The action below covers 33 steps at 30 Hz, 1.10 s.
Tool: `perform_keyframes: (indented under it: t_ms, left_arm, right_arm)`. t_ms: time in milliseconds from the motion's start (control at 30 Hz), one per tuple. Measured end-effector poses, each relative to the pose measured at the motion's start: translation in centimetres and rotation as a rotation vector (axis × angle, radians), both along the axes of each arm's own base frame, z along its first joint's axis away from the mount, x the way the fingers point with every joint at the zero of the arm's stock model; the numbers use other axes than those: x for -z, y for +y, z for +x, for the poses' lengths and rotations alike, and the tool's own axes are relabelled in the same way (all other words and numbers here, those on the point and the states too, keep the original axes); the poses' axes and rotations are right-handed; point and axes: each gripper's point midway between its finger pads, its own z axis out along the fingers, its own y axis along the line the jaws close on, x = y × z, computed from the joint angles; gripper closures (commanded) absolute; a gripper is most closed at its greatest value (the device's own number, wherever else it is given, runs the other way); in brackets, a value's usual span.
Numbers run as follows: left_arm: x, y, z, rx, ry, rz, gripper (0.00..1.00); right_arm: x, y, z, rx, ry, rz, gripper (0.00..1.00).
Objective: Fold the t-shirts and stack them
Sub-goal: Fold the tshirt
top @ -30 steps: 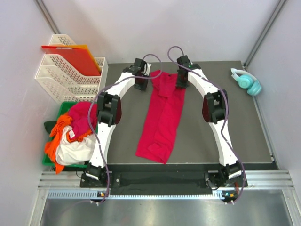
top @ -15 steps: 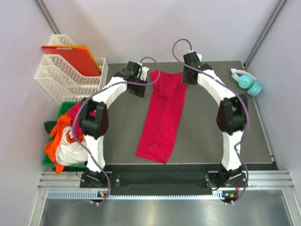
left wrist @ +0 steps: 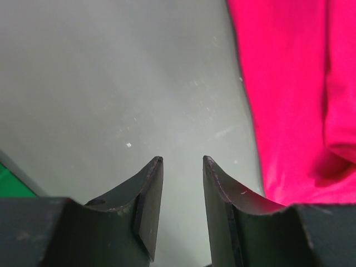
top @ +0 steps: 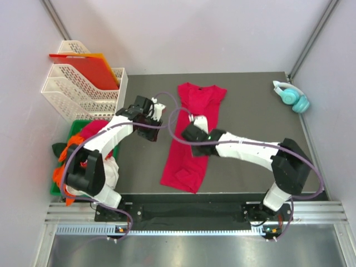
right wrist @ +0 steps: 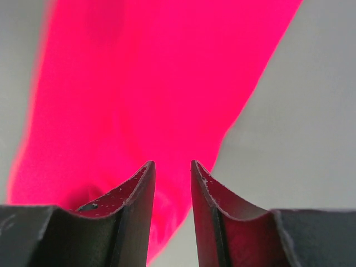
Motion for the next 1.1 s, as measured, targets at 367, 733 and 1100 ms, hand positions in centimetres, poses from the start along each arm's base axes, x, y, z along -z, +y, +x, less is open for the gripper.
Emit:
perform_keyframes:
  t_ms: [367,733,1100]
  left_arm:
    - [0.9,-0.4,-1.5,0.010,0.045,-0.038,0.62]
    - [2.1,-1.0,-2.3,0.022,0.099,-0.067,0.62]
    - [3.1,-0.8,-3.0,0.021,0.133,-0.057,0.62]
  right_arm:
    - [4.3,-1.2,-8.2,0.127,0.091,0.012,0.67]
    - [5.7,0.9,-13.4,0.118,0.129,0.055,0.65]
    - [8.2,0.5,-14.7,0.177,0.154,0.040,0.64]
